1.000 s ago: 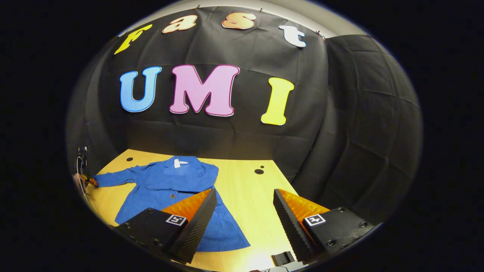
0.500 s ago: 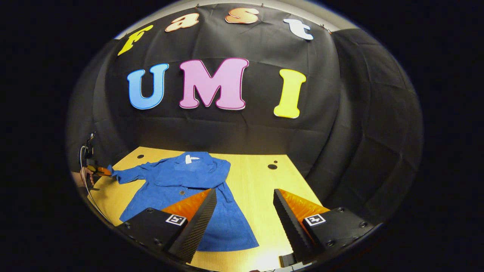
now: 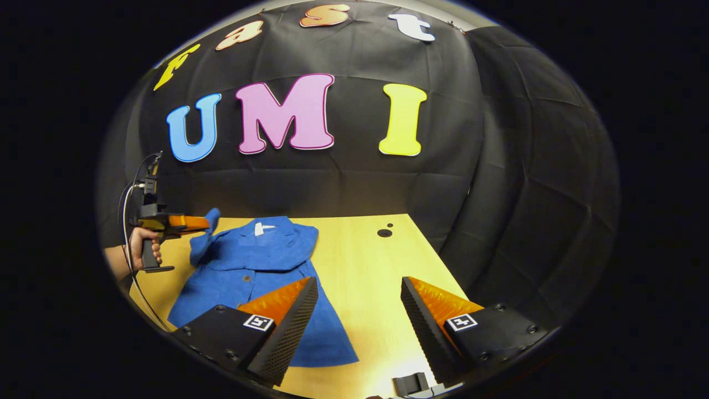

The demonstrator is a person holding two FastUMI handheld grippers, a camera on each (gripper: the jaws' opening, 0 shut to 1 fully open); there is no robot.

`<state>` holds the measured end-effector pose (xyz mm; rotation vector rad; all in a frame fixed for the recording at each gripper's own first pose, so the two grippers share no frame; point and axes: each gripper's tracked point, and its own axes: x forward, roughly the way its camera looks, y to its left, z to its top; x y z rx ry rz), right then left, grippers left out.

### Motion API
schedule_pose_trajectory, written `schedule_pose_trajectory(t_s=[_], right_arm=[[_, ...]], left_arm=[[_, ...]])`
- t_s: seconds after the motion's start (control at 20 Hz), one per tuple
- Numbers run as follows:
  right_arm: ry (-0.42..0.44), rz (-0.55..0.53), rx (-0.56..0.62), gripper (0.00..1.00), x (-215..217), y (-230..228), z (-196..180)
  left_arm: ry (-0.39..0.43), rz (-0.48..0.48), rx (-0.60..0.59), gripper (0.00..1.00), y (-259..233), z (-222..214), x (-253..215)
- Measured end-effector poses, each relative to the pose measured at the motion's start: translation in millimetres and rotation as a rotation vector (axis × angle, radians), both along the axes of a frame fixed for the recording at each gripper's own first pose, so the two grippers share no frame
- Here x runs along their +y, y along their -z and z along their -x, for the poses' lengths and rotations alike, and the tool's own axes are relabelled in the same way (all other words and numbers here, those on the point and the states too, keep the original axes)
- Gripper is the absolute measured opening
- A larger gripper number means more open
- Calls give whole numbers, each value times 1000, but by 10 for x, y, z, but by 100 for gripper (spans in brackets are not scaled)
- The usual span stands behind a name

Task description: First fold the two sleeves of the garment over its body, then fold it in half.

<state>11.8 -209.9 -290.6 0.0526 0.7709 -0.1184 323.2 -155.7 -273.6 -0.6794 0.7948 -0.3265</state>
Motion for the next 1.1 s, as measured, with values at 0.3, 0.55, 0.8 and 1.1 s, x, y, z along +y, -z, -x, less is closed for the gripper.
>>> schedule_pose_trajectory(t_s=[0.3, 0.55, 0.8, 1.1], right_arm=[[11, -5, 29, 97, -359, 192, 69], [-15, -55, 55, 96, -307, 415, 136], [-53, -173, 130, 97, 102, 795, 196], [-88, -214, 334, 98, 546, 1326, 591]], left_arm=[[139, -1, 13, 8, 30, -174, -1176], [62, -66, 24, 84, 146, -225, -1297], [22, -278, -61, 85, -18, 266, -667], [-24, -469, 26, 84, -154, 1692, 370]])
